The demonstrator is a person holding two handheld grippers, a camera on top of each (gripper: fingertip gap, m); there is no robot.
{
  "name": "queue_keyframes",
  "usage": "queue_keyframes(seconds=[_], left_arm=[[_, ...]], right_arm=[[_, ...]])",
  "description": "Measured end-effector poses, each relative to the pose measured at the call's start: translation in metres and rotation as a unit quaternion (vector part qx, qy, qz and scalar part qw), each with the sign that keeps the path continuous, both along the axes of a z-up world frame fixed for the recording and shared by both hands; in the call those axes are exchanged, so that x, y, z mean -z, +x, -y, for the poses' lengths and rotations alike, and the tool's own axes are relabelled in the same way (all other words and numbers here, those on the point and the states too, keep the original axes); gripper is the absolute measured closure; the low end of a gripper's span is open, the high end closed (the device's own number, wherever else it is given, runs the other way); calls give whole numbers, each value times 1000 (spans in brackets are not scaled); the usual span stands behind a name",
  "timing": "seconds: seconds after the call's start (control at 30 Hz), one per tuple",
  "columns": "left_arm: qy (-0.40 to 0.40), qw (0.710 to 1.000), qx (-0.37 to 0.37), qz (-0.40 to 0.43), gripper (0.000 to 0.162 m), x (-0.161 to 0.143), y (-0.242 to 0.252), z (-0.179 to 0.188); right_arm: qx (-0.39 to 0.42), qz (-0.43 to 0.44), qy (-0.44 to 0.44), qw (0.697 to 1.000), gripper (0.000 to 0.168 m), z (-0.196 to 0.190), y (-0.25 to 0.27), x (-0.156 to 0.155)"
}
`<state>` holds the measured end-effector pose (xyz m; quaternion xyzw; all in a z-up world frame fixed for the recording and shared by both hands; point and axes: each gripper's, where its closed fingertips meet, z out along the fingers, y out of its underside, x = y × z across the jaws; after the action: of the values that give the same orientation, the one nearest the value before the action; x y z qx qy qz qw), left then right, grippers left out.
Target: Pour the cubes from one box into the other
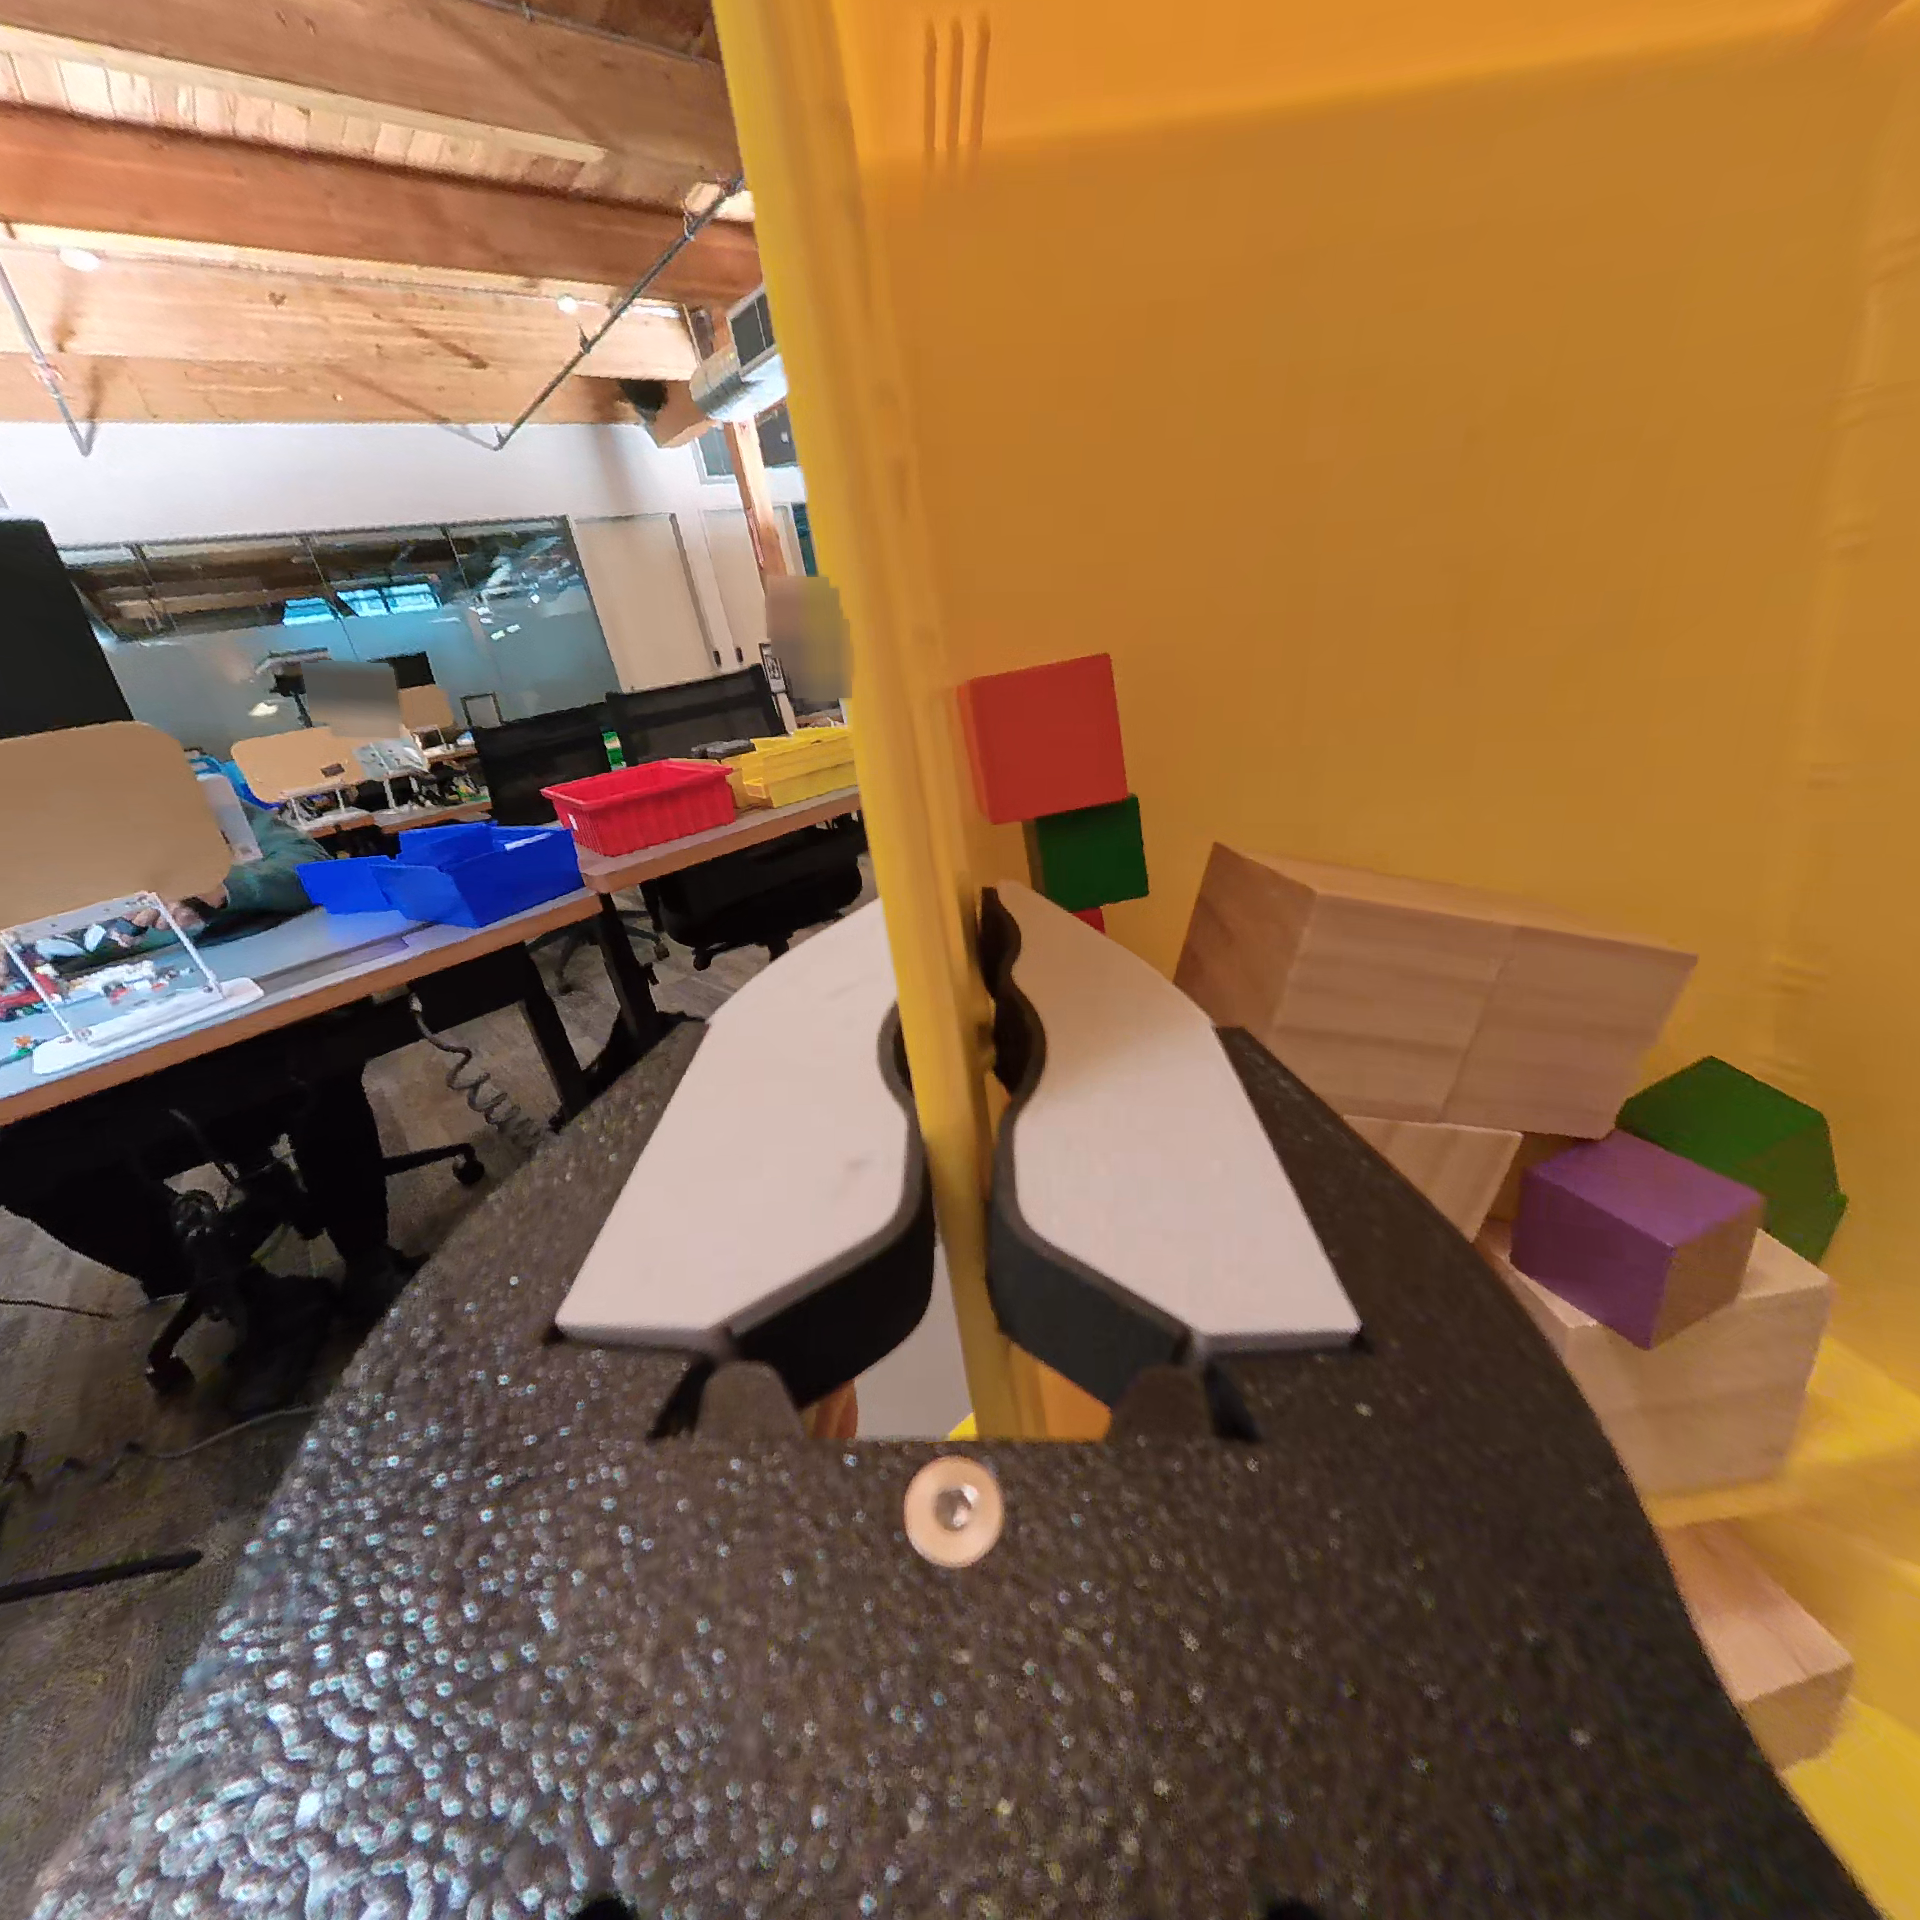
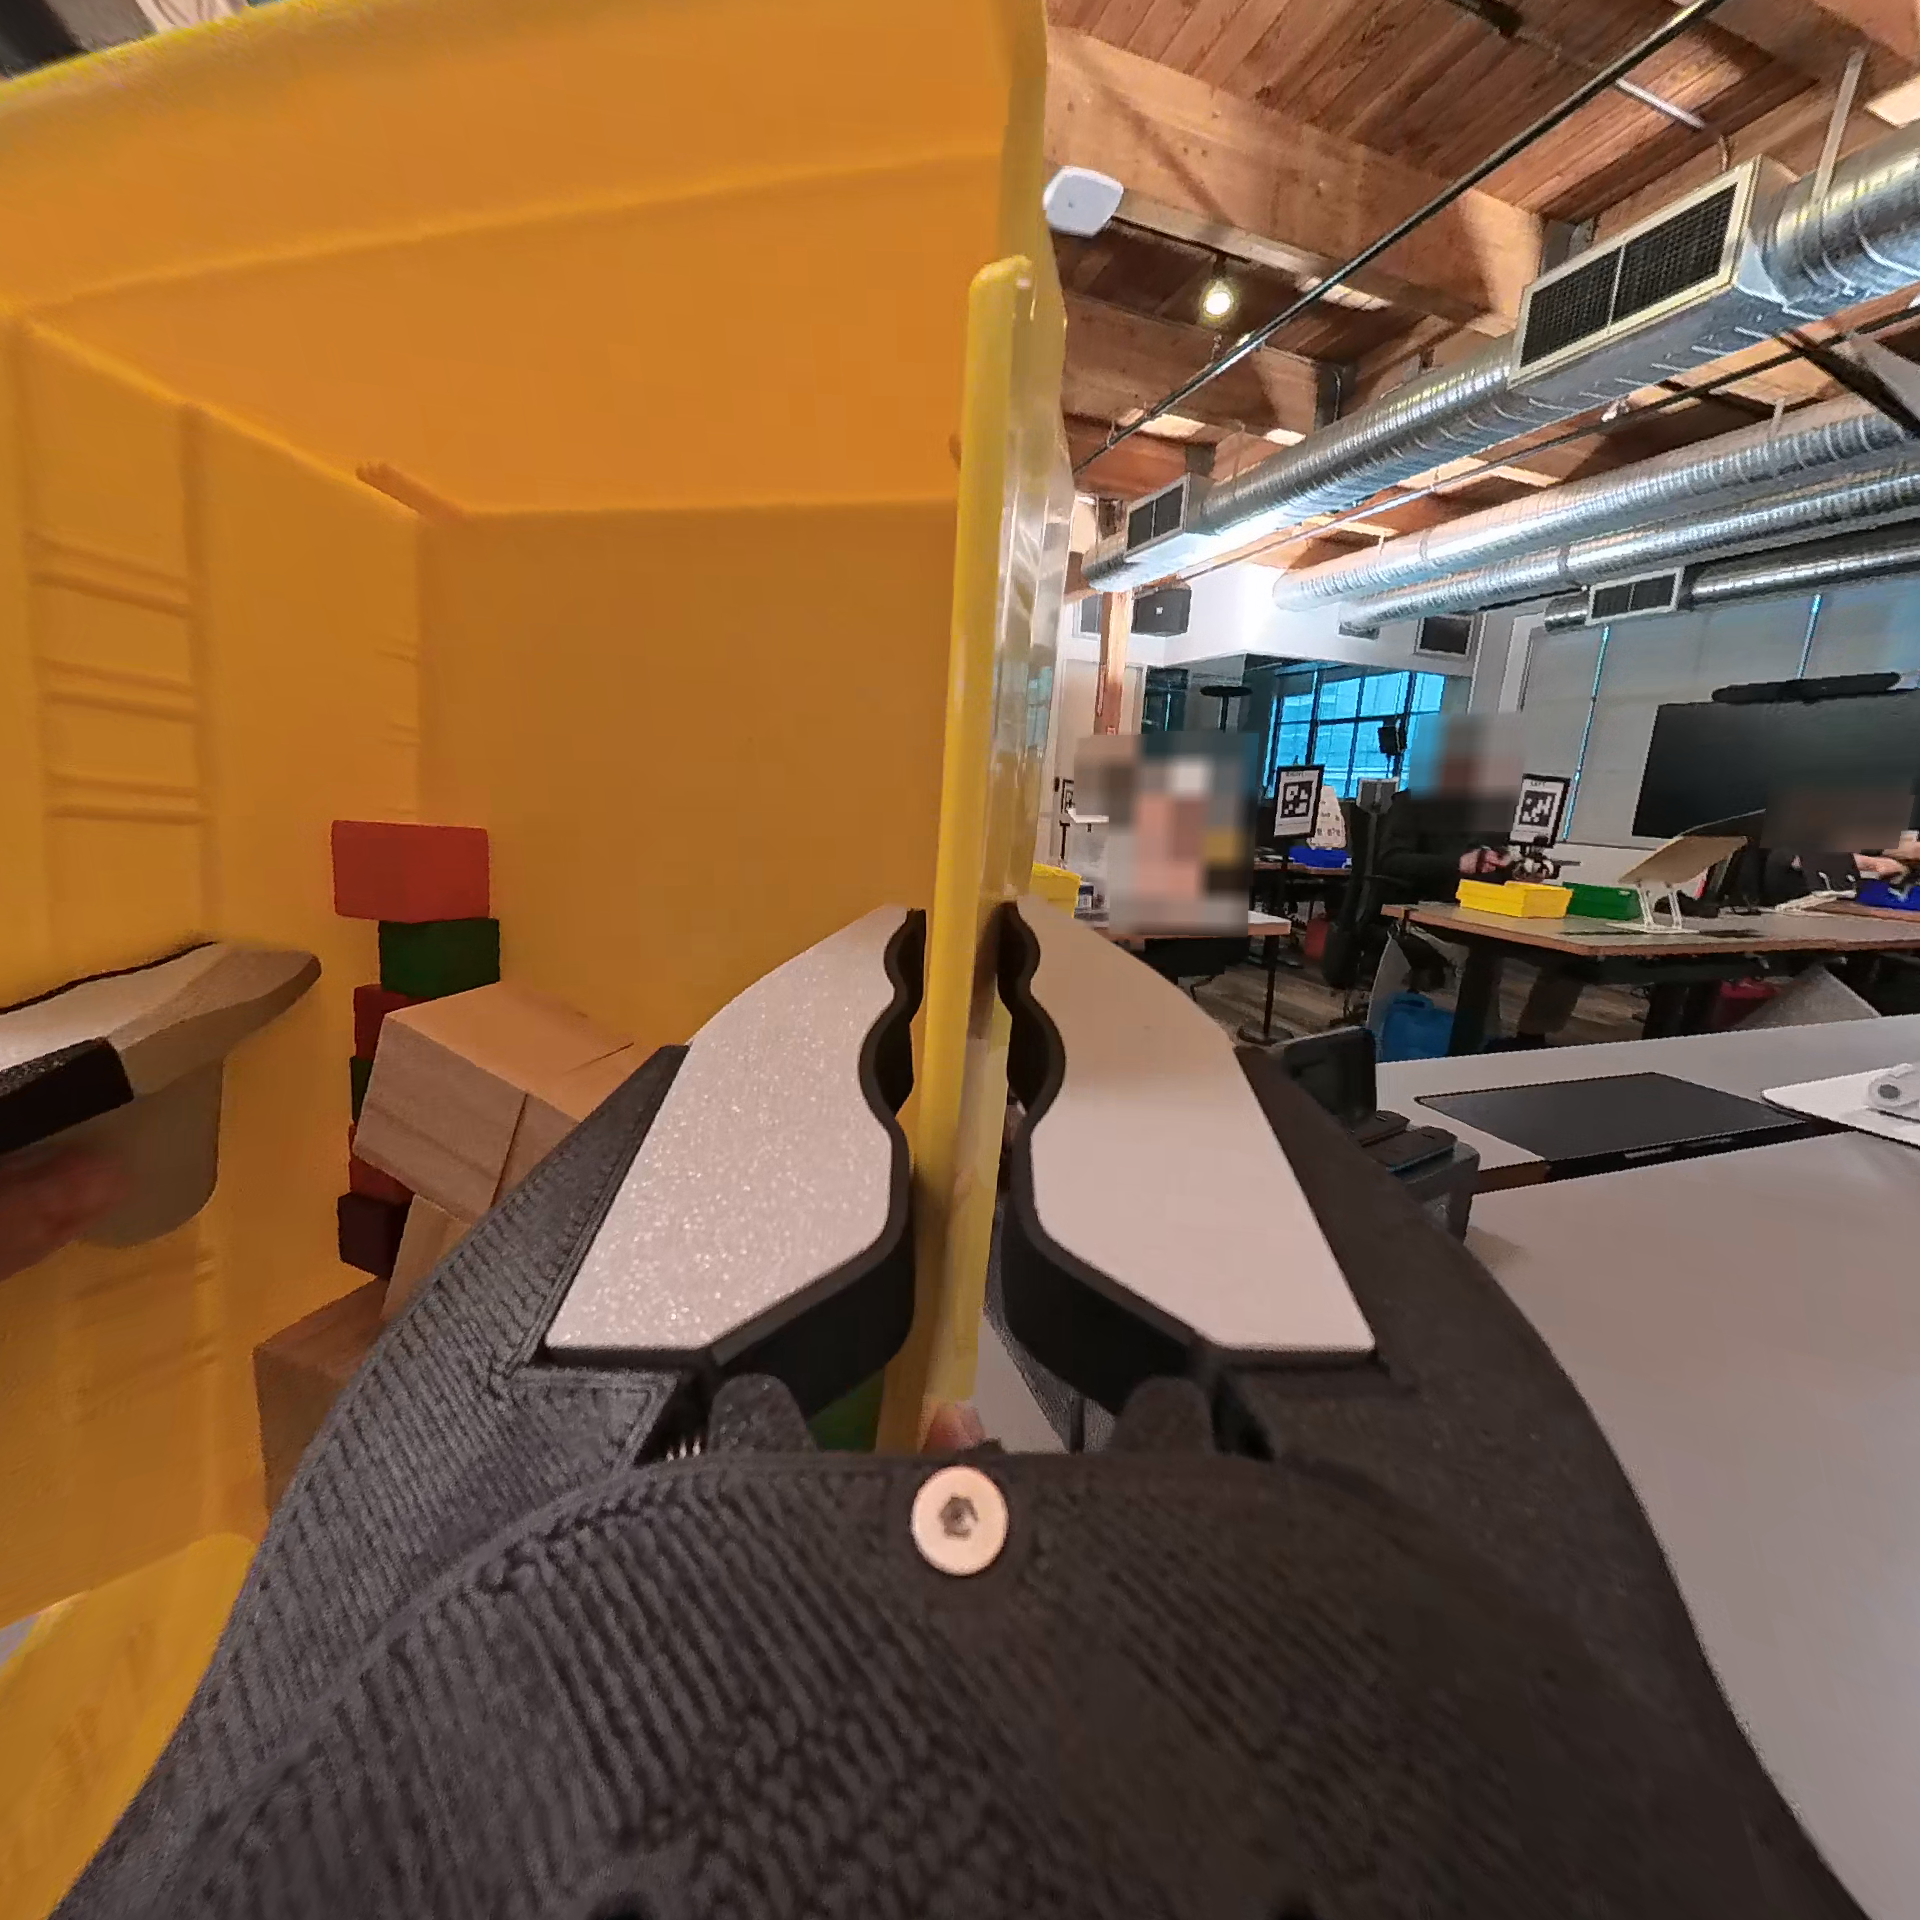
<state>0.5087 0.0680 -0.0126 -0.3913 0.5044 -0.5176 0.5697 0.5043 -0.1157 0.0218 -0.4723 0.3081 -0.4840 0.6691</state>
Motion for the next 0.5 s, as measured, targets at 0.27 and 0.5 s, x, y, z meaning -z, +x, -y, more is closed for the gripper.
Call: queue_keyframes(seconds=[0.27,0.5], left_arm=[[23,998,-26,44,157,-8,-9,-2],[20,999,-33,34,157,2,-7,-5]], right_arm=[[-22,28,21,999,153,-1,-5,-2],[-25,19,16,999,153,-6,-1,7]])
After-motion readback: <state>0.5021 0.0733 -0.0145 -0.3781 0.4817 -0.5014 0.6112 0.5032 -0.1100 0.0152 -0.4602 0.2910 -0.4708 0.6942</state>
